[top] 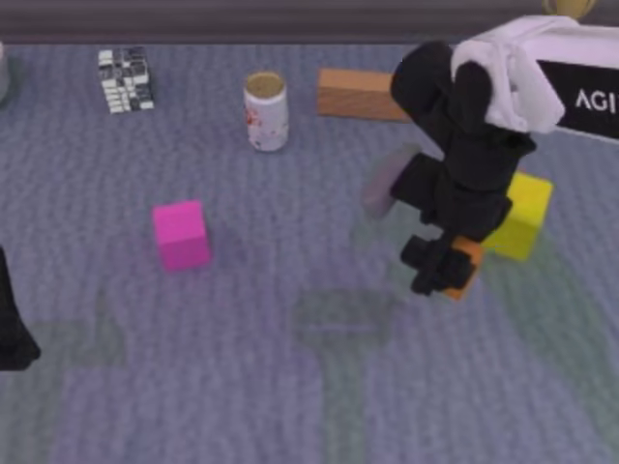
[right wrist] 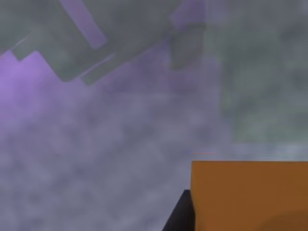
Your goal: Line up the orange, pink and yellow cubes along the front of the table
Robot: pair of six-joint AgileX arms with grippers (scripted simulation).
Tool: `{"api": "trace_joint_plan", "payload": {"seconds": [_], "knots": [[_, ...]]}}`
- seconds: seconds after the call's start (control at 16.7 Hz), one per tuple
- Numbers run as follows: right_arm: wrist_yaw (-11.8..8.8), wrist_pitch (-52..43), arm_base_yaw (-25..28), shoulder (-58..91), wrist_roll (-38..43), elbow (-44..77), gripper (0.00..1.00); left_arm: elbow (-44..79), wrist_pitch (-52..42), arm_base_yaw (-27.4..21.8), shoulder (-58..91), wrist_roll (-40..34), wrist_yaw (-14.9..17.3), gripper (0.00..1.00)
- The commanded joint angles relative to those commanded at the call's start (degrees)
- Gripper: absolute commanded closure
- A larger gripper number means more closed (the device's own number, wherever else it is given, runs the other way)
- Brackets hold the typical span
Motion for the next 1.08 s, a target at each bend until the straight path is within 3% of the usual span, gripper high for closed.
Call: {"api": "trace_joint_plan", "payload": {"seconds": [0.42,1.08], "knots": [[0.0,-0.8,0.4,-1.2,-0.8,-0.2,1.00,0.0,0.0,0.0,0.0,0.0,0.0,0.00],[-0.7,0.0,13.2,-17.7,-19.6,-17.8,1.00,0.0,0.0,0.0,0.0,0.0,0.0,0.00]]}}
